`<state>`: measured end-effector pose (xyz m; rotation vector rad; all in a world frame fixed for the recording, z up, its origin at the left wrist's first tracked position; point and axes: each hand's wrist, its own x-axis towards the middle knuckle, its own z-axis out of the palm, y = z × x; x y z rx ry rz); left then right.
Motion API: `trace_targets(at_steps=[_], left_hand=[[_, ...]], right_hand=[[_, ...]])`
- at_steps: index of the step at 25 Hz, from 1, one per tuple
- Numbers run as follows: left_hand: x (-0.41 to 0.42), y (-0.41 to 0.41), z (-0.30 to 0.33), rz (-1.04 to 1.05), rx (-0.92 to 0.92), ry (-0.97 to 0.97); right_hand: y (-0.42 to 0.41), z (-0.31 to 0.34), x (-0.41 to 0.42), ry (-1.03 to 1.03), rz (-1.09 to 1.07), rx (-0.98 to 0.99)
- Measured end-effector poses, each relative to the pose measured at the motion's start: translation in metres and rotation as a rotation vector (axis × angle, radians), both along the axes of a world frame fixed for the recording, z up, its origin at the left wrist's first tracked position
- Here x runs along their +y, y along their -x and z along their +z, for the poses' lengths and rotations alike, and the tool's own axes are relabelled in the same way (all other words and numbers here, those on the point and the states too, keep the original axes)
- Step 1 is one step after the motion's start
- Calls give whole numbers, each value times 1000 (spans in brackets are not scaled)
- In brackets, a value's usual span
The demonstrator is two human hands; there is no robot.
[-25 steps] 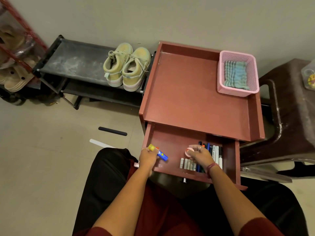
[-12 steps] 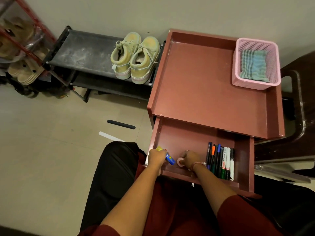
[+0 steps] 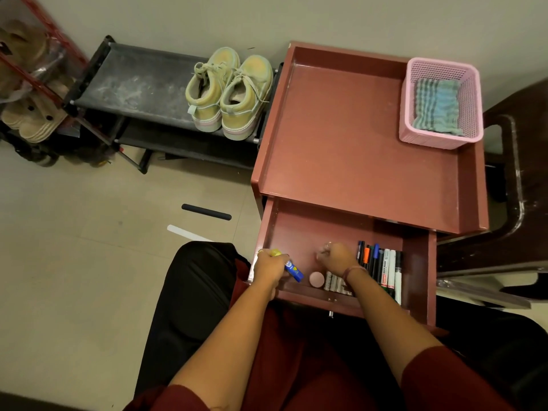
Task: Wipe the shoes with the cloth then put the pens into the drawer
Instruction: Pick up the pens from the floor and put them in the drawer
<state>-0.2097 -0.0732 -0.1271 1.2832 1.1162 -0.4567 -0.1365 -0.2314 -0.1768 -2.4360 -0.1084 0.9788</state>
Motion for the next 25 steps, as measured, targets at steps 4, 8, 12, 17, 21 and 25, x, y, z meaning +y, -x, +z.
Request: trace_targets(at_steps=[4,8,12,17,21,25], left_hand=[[-8,-1,14,-12,-61,112],[-15,-5,24,-35,-123,220],[-14,-8,20,-37,-135,80],[-4,-8,13,153,-141,-57],[-2,-9,9,216,-155,-68],[-1,-10,8,247,-152,-60]], right_hand=[[-8,57,5,-429,37,326],[-17,71,5,-386,211,223],[-31,50,-20,-190,122,35],[-25,2,-39,187,209,-42],[-15,-26,-42,246,232,-38],[-6,-37,-40,242,201,-60]])
